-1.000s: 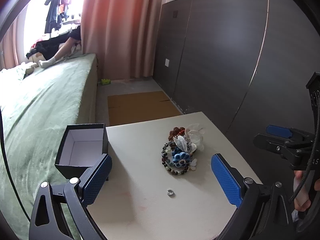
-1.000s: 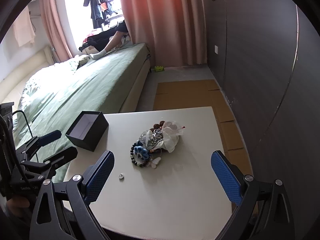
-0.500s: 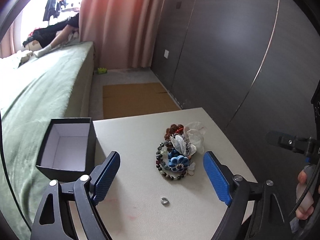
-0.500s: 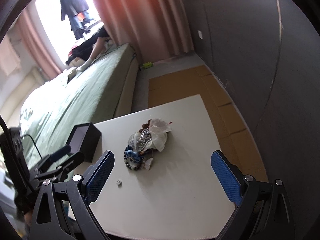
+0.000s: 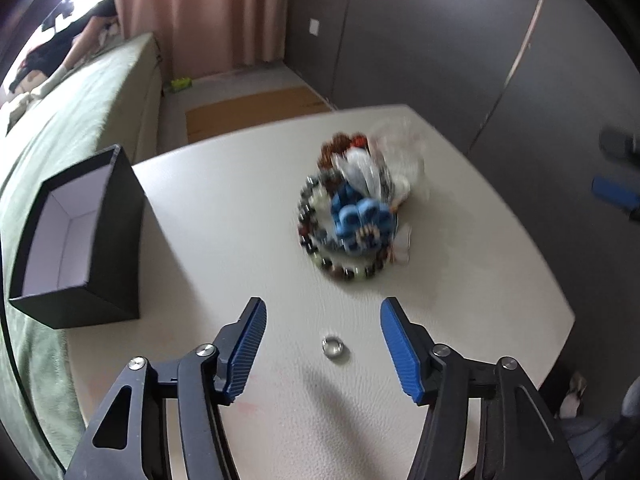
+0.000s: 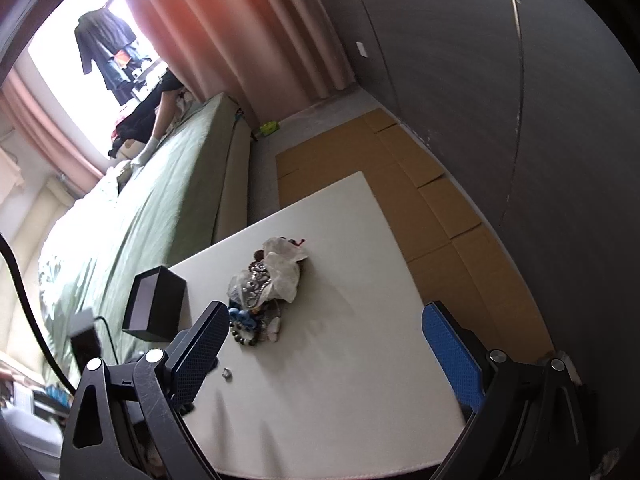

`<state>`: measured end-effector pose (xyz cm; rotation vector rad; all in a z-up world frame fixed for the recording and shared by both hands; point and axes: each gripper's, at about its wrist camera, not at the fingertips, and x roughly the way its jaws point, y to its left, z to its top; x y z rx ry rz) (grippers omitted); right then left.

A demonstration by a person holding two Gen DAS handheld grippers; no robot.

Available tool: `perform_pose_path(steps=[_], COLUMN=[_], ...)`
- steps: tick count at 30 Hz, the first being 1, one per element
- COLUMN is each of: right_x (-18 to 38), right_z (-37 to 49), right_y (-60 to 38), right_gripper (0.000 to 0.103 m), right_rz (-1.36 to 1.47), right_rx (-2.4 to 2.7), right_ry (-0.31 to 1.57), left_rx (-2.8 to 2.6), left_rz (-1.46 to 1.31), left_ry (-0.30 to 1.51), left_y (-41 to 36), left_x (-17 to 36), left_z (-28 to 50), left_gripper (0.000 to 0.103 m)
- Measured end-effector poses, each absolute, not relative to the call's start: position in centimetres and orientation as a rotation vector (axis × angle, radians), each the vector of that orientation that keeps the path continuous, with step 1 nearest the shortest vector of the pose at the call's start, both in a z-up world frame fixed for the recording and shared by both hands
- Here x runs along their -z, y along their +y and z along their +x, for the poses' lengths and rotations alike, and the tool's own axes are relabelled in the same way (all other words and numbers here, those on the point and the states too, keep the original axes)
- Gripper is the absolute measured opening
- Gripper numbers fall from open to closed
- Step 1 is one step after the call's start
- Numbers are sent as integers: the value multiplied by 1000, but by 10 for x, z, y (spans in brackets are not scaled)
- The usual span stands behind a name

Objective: Organize jewelry
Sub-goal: 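Lower the left gripper onto the silver ring and close it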

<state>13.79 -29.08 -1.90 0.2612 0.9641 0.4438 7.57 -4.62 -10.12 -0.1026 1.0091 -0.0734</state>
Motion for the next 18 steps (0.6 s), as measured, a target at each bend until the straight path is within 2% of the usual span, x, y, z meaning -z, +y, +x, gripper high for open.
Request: perform_pose_path(steps=[9, 11, 13, 18], right_x=[23, 23, 23, 28], right_z=[140, 140, 141, 144], right_y=[-298, -298, -296, -288], right_gripper=[98, 98, 98, 98], right_rz=[270, 270, 270, 277], right_rx=[-431, -432, -434, -450], right_ry=[981, 983, 985, 997], left_rx=[60, 45, 21, 38], left_rz=[-14, 0, 16, -65], left_ry=[1057, 1052, 1055, 1055], left_y=[-59, -59, -58, -40], left_x=[123, 123, 123, 116], left_z=[73, 73, 74, 77], left_gripper=[41, 33, 12, 12])
